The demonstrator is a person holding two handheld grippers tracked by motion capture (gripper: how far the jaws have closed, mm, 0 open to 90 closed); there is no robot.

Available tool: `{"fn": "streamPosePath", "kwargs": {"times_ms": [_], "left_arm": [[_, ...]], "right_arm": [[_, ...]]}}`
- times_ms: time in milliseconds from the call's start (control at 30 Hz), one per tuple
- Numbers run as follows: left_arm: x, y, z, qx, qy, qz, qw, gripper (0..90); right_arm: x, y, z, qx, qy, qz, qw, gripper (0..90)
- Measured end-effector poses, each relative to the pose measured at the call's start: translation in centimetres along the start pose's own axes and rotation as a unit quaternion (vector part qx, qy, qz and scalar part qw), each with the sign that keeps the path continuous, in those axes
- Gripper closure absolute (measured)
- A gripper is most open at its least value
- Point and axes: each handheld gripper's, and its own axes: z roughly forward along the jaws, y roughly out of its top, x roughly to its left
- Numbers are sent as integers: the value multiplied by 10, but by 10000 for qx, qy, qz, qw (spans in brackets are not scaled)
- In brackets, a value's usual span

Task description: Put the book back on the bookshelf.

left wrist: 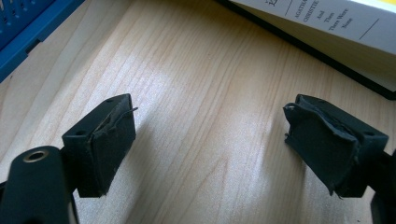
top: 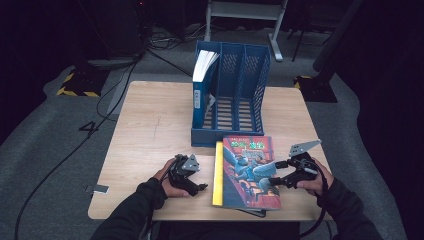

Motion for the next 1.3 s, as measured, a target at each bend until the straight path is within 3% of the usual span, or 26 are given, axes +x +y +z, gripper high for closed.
{"fn": "streamPosePath", "kwargs": {"times_ms": [67,100,167,233,300,400,533,600,700,800,967,1133,1167,1233,1267,1300], "left_arm": [[0,0,0,-9,4,-2,10000,151],[0,0,1,-9,3,-2,10000,150],[0,0,1,-11,-3,5,10000,151],[0,0,1,-10,0,6,10000,150],[0,0,1,-10,-1,7,10000,150],[0,0,1,-19,4,-8,10000,151],[0,0,1,-18,-5,2,10000,151],[0,1,1,-19,3,2,10000,151],[0,1,1,-18,-1,2,10000,151],[0,1,1,-23,-6,3,10000,151],[0,1,1,-25,-8,1,10000,151],[-1,3,1,72,26,-25,10000,151],[-1,4,1,99,16,-63,9999,152],[5,7,1,39,-55,-324,9995,184],[5,7,1,39,-55,-324,9995,205],[11,10,1,-15,139,-373,9992,209]], "right_arm": [[0,2,-4,-111,-116,28,9999,270],[0,3,-7,-174,-96,21,9998,273],[0,4,-9,-273,1,-4,9996,366],[2,7,-7,-200,20,-101,9997,335],[3,9,-3,41,-142,-134,9998,311],[2,7,-7,99,-308,-18,9995,284],[-3,2,-6,199,-134,268,9994,246],[-4,1,-2,245,93,256,9993,249],[-2,1,3,343,199,243,9989,216],[0,2,1,326,138,245,9991,226],[9,5,-2,351,-143,12,9993,240],[8,6,-7,138,-115,25,9998,307],[7,6,-9,31,-141,28,9999,333],[6,7,-11,-26,-116,6,9999,334],[5,8,-11,-50,-120,-45,9999,335],[4,8,-11,-90,-92,-43,9999,335]]}}
